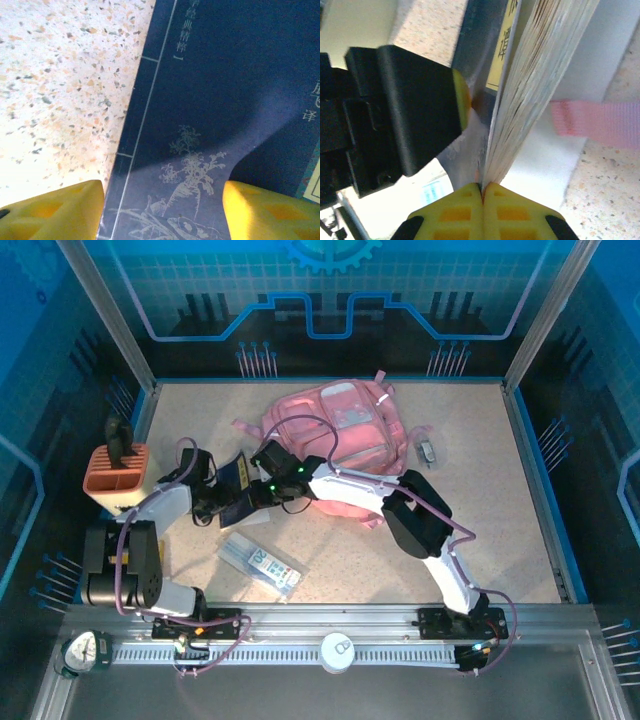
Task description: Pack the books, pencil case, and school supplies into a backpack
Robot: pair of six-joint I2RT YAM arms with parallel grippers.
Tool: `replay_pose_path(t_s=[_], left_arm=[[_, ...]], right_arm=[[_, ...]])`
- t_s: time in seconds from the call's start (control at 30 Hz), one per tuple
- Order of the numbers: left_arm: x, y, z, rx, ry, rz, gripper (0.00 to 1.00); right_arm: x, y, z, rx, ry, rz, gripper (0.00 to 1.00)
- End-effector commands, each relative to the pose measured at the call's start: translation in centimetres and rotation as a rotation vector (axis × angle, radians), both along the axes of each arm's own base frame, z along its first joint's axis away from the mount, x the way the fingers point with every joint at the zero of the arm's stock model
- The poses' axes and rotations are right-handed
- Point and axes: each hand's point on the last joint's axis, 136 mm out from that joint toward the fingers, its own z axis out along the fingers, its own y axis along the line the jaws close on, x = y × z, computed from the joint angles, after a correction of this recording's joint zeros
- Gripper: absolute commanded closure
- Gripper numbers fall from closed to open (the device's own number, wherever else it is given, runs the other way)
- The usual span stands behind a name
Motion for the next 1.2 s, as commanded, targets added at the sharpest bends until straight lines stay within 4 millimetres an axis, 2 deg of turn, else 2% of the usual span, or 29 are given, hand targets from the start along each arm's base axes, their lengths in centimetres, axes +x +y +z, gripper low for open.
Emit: replay_pose_path(t_s=[0.0, 0.13, 0.23, 0.33, 0.4, 0.5, 0.63, 0.73, 0.8, 0.83, 0.87, 1.0, 1.17], left_arm=[[0.5, 1.0, 3.7, 0.011, -0.063, 0.044, 0.33], [0.3, 1.9, 8.0, 0.006, -0.166, 0.079, 0.31], [0.0, 1.8, 10.7, -0.034, -0.240, 0.082, 0.28], [-0.4, 1.5, 12.1, -0.077, -0.270, 0.089, 0.27], [-0.8, 1.0, 12.4, -0.121, -0.281, 0.099, 0.26], [-1.3, -0.6, 11.7, -0.232, -0.296, 0.116, 0.25], [-2.4, -1.3, 9.7, -0.298, -0.277, 0.158, 0.26], [-3.1, -1.9, 8.5, -0.336, -0.260, 0.164, 0.27], [-3.8, -2.0, 7.8, -0.340, -0.236, 0.177, 0.29], [-4.2, -2.1, 7.5, -0.346, -0.224, 0.187, 0.31], [-4.6, -2.3, 7.1, -0.352, -0.214, 0.200, 0.32], [-6.5, -3.2, 5.2, -0.380, -0.182, 0.248, 0.35], [-8.7, -4.1, 3.0, -0.357, -0.117, 0.274, 0.38]], right_arm=[[-0.7, 1.2, 6.4, 0.131, -0.075, 0.045, 1.00], [-1.0, 0.3, 9.0, 0.192, -0.078, 0.033, 1.00], [-1.3, -0.6, 10.8, 0.221, -0.095, 0.025, 1.00], [-1.4, -1.7, 11.9, 0.253, -0.064, 0.009, 1.00], [-1.5, -2.6, 12.3, 0.262, -0.058, -0.004, 1.00], [-2.0, -3.9, 11.3, 0.227, -0.023, -0.019, 1.00], [-3.7, -5.5, 8.1, 0.174, 0.026, -0.010, 1.00], [-3.9, -7.1, 5.6, 0.114, 0.007, -0.017, 1.00], [-4.0, -7.5, 4.7, 0.091, -0.005, 0.005, 1.00], [-3.8, -7.7, 4.1, 0.061, -0.022, 0.015, 0.90], [-3.7, -8.0, 3.4, 0.029, -0.037, 0.021, 0.86], [-3.2, -8.2, 0.5, -0.037, -0.042, 0.065, 0.74], [-2.3, -7.1, -1.4, -0.076, -0.038, 0.130, 0.58]])
